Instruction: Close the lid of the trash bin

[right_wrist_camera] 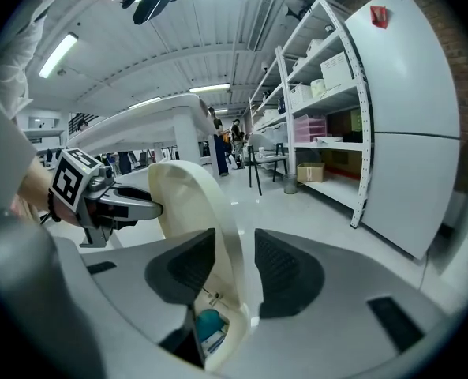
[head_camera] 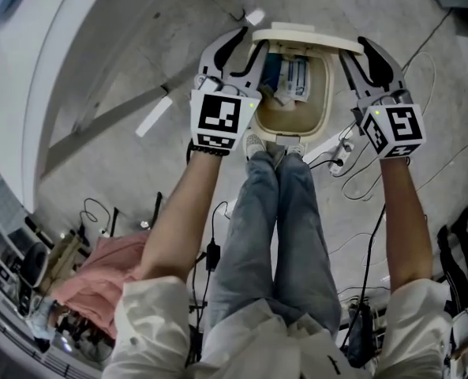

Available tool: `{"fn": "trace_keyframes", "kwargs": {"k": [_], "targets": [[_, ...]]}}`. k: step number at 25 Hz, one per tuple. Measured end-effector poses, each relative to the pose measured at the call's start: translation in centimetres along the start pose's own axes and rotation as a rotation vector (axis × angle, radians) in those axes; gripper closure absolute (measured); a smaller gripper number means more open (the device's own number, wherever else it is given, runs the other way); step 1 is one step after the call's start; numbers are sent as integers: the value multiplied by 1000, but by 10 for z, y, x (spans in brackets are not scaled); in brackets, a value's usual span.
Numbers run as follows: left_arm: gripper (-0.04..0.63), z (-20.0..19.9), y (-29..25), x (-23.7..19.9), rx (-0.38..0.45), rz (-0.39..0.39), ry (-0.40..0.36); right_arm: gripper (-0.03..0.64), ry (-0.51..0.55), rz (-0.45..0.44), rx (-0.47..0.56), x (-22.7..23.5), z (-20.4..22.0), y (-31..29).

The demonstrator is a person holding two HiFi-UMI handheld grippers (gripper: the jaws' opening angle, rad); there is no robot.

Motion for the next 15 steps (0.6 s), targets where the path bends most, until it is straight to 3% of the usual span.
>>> {"fn": "trace_keyframes", "kwargs": {"k": [7, 15], "targets": [[474, -2, -1, 0, 10, -6, -16, 517, 45, -8, -19, -2, 0, 0], [516, -4, 0, 3, 17, 10, -53, 525, 51, -3, -25, -5, 0, 0]]}}
Point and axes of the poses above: the fingertips, and each gripper's own axes: y backward along the fingers, x to its right, z out of its underside, the point moved 8 cm from there along y, backward along the fingers, and after that the axes turned 14 degrees about -z, right-handed, at the moved point
